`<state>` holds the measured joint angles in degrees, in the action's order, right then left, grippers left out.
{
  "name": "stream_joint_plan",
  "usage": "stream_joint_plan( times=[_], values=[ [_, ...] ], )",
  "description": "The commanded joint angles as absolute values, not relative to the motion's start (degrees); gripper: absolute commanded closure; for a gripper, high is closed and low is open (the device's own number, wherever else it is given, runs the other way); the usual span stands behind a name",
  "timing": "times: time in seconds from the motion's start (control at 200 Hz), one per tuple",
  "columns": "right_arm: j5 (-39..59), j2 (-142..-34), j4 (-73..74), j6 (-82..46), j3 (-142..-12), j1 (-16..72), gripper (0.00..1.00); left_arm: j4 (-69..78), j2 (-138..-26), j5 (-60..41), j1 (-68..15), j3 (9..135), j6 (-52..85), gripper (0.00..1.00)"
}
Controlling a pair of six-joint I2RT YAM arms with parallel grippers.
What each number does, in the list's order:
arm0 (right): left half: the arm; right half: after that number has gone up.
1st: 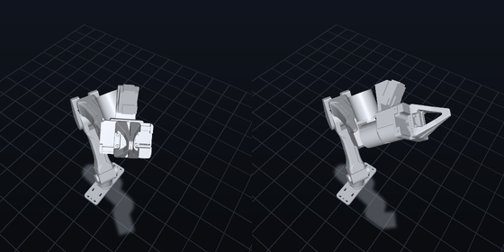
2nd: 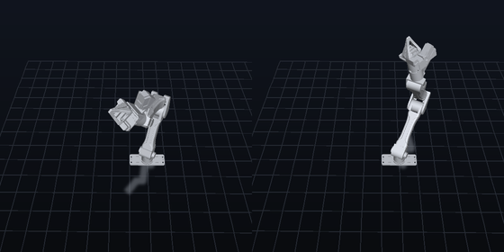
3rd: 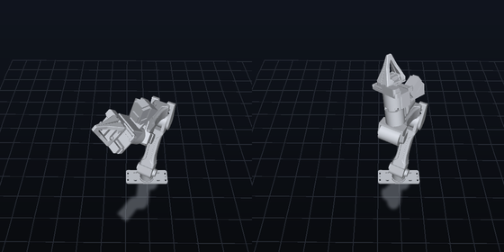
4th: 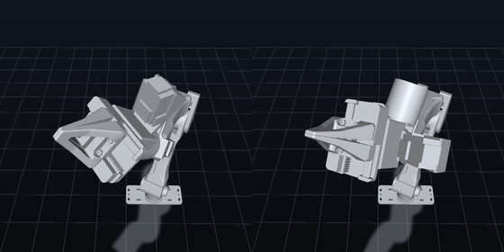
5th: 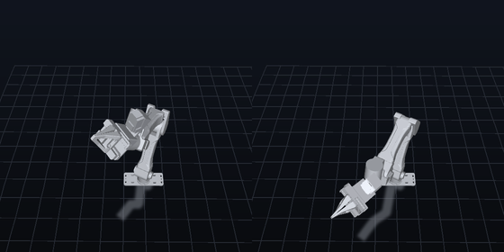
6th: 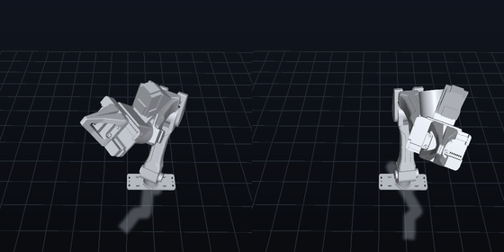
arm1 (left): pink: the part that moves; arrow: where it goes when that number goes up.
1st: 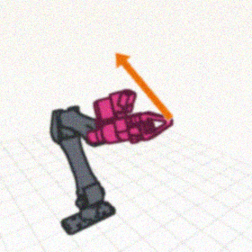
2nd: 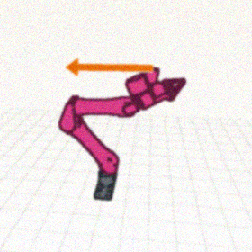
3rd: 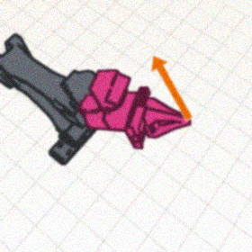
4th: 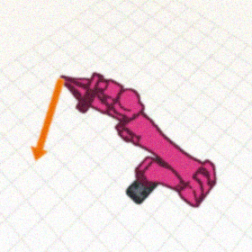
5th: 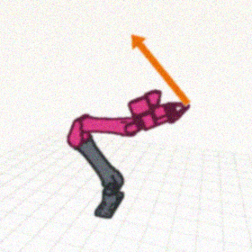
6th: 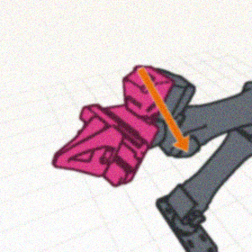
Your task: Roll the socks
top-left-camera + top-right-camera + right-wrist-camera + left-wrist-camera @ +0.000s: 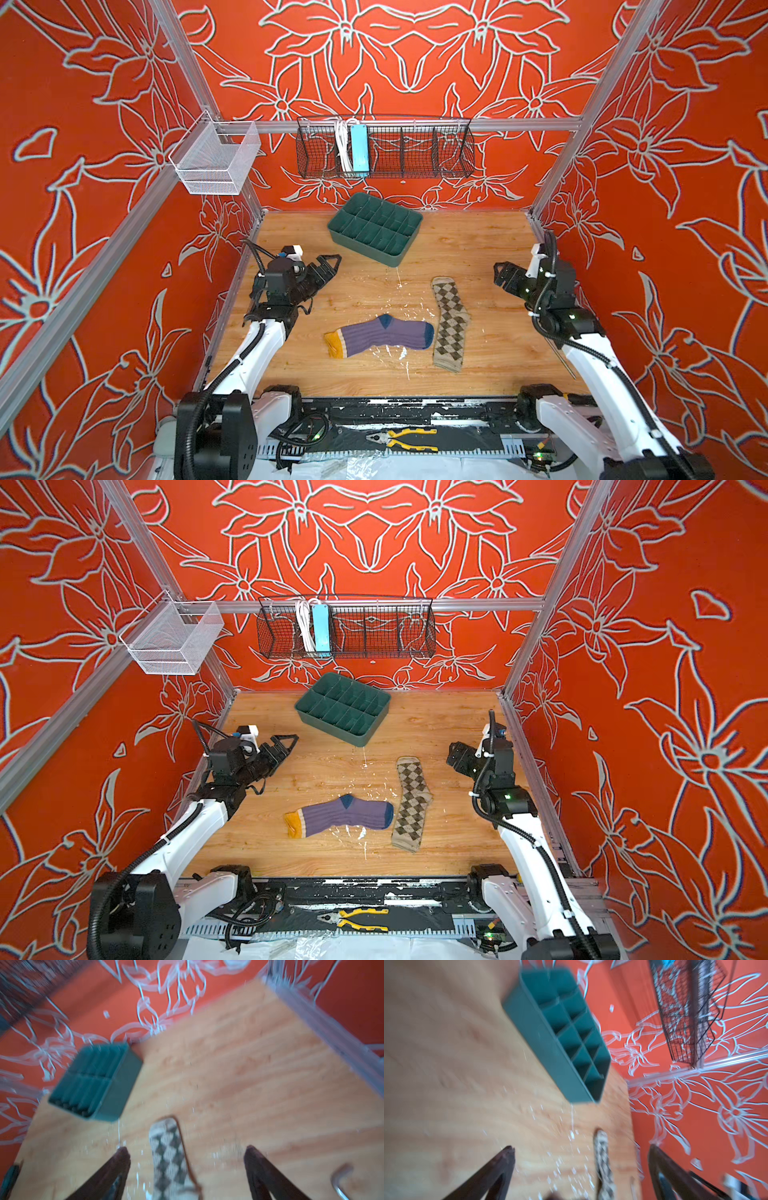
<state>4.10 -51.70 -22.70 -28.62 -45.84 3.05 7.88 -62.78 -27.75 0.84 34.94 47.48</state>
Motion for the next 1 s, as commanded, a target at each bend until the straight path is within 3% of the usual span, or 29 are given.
stream_joint_plan(
  times=[0.0, 0.095, 0.19, 0.32, 0.53, 0.996],
  values=[
    [8.0, -55.1, -45.6, -27.6, -52.1, 4.4, 0.13, 0.2, -58.3, -29.6, -4.0, 36.1, 51.8, 0.03],
    [7.8, -58.4, -53.4, -26.6, -55.5, 6.2, 0.13, -5.7, -52.3, -20.7, -10.7, 37.5, 45.0, 0.03],
    [8.6, -61.5, -57.0, -25.3, -55.7, 8.1, 0.13, -8.8, -50.8, -18.9, -16.6, 38.8, 36.5, 0.03],
    [10.5, -66.8, -53.7, -24.7, -53.1, 12.2, 0.13, -11.5, -53.2, -18.4, -25.4, 40.8, 27.3, 0.02],
    [5.9, -84.6, -52.0, -20.7, -63.0, 20.5, 0.14, -18.2, -60.2, -13.7, -36.3, 48.5, 21.1, 0.01],
    [-0.9, -108.0, -49.0, -16.6, -75.6, 21.9, 0.40, -15.2, -61.7, -9.9, -38.3, 49.4, 16.3, 0.01]
  ],
)
